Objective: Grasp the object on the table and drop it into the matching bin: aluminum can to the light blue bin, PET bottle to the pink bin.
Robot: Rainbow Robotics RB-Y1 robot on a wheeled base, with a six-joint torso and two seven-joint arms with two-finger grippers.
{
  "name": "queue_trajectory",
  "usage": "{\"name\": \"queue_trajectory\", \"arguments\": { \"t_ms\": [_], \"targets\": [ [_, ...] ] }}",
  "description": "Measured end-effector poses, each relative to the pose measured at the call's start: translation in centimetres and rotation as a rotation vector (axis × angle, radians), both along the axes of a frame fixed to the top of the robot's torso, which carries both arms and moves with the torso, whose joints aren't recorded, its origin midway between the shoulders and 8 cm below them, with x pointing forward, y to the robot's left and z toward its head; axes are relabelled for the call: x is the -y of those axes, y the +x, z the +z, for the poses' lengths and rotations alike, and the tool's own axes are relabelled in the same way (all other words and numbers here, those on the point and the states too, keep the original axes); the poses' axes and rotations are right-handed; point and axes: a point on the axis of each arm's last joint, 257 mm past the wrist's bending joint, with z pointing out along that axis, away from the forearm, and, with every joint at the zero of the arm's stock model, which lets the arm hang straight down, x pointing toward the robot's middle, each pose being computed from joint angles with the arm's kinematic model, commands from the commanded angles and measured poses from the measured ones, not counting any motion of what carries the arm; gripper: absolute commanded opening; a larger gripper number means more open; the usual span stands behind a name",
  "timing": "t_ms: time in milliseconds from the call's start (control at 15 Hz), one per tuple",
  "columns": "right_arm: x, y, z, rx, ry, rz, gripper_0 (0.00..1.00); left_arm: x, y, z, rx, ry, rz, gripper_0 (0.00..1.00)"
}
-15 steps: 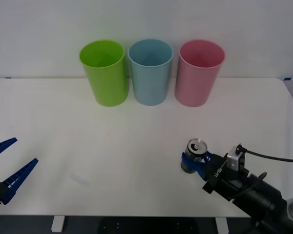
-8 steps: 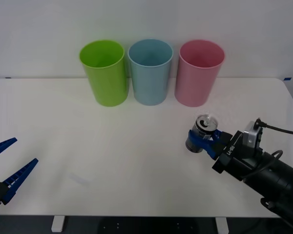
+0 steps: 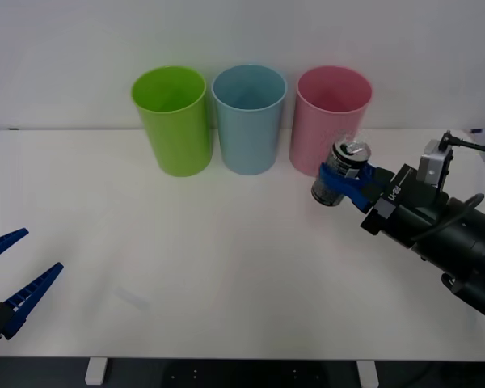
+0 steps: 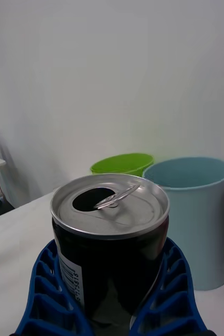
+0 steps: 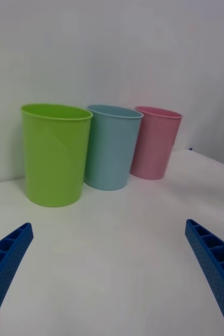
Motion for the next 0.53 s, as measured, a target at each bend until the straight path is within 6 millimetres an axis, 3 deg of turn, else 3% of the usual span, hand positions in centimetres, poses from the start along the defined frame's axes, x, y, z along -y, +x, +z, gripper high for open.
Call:
{"name": "queue_trajectory", "arguments": {
  "t_ms": [533],
  "targets": [
    [-1.7,4.4,5.5,0.015,-0.023,0.000,0.00,0.0,0.0,0.0,0.000,0.000,0.000,1.00]
  ]
}}
